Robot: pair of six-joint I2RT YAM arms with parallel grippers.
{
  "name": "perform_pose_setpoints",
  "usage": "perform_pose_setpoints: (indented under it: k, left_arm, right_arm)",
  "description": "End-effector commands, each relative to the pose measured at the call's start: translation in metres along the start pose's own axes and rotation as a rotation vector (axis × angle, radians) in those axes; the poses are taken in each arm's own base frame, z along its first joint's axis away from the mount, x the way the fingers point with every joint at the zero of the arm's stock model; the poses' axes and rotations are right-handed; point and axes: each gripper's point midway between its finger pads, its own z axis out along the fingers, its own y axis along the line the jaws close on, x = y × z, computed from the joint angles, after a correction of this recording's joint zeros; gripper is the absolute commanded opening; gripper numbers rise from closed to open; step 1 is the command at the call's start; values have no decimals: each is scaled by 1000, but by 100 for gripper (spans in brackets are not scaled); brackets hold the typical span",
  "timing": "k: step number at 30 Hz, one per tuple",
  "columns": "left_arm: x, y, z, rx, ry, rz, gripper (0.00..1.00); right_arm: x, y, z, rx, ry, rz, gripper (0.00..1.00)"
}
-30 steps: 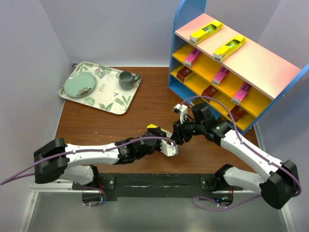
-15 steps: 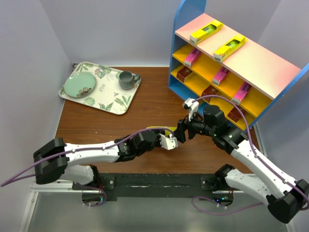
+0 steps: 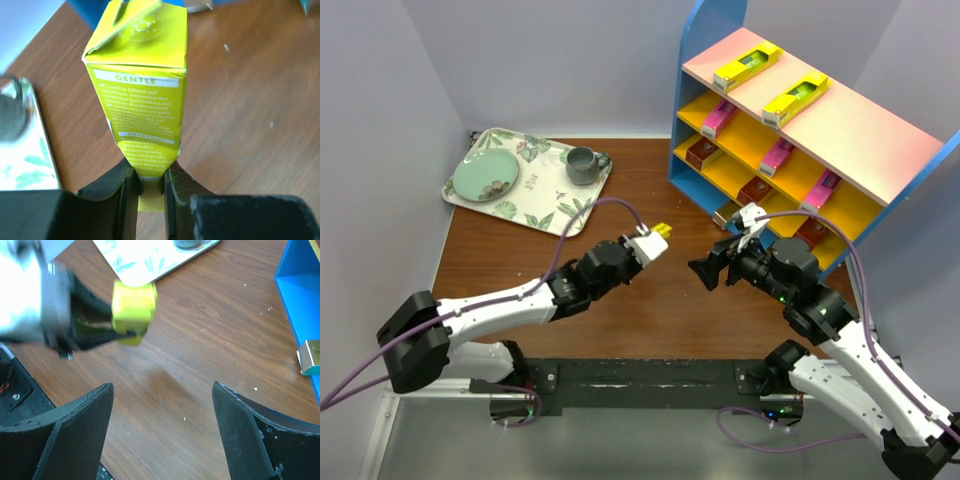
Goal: Place and organize the toothpastes onto the shelf
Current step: Pick up the toothpaste from the center of the board.
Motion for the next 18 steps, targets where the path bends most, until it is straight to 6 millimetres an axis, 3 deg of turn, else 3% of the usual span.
perform_pose_setpoints:
  k: [1, 6, 10, 12, 17, 18]
  left_arm:
    - [-69, 36, -14, -52, -232, -444, 8]
    - [-80, 54, -23, -51, -296, -759, 7]
    - [-81, 56, -28, -17, -332, -965, 7]
    - [-83, 59, -30, -7, -350, -1076, 8]
    - [-74, 54, -31, 34, -354, -1278, 8]
    - [-83, 55, -36, 62, -395, -1337, 8]
  right_arm:
    - [-6, 4, 7, -31, -68, -1, 85]
    - [-9, 15, 18, -103, -127, 6, 88]
    - [-3, 18, 30, -130, -145, 20, 88]
    - [-10, 22, 33, -143, -193, 15, 88]
    - [-5, 46, 50, -159, -251, -43, 88]
    - [-4, 50, 52, -161, -258, -55, 88]
